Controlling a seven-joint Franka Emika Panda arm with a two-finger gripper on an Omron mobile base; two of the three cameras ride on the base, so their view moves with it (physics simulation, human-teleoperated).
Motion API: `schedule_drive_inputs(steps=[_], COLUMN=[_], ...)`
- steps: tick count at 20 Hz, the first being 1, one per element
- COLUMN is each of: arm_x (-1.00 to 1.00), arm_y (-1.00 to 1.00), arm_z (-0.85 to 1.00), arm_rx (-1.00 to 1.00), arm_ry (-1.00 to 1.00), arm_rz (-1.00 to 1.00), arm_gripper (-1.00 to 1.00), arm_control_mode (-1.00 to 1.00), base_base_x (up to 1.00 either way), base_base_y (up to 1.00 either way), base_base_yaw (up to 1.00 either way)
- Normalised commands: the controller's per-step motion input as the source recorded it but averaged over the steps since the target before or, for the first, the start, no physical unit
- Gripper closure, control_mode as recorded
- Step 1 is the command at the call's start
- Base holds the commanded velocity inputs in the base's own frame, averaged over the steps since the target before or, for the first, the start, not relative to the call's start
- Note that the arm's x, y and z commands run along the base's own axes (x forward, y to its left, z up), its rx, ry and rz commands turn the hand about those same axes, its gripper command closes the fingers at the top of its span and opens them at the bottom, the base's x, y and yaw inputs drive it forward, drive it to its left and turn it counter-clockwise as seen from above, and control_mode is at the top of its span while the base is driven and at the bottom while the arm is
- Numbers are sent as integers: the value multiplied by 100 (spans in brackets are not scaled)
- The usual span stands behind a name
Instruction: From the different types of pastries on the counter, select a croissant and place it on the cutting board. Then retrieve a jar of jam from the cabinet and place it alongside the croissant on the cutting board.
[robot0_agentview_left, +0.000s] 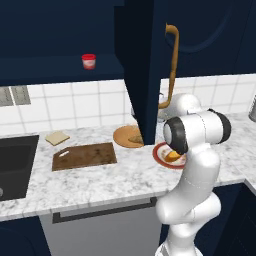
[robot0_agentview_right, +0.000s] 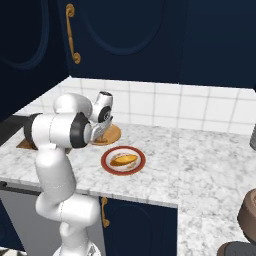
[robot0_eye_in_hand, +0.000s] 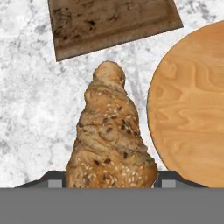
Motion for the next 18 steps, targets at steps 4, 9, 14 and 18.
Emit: schedule_drive_inputs(steps=[4, 9, 14, 18], arm_x=[-83, -93, -26, 16], arm_y=[0, 0, 7, 41], arm_z=[0, -4, -6, -33], arm_rx=[1, 3, 5, 17], arm_ry=[-9, -8, -4, 0], arm_rz=[0, 0, 0, 0], arm_gripper=[100, 100, 100, 100], arm_control_mode=[-100, -100, -100, -100], base_base_x=[0, 0, 0, 0], base_base_y=[0, 0, 0, 0], base_base_yaw=[0, 0, 0, 0])
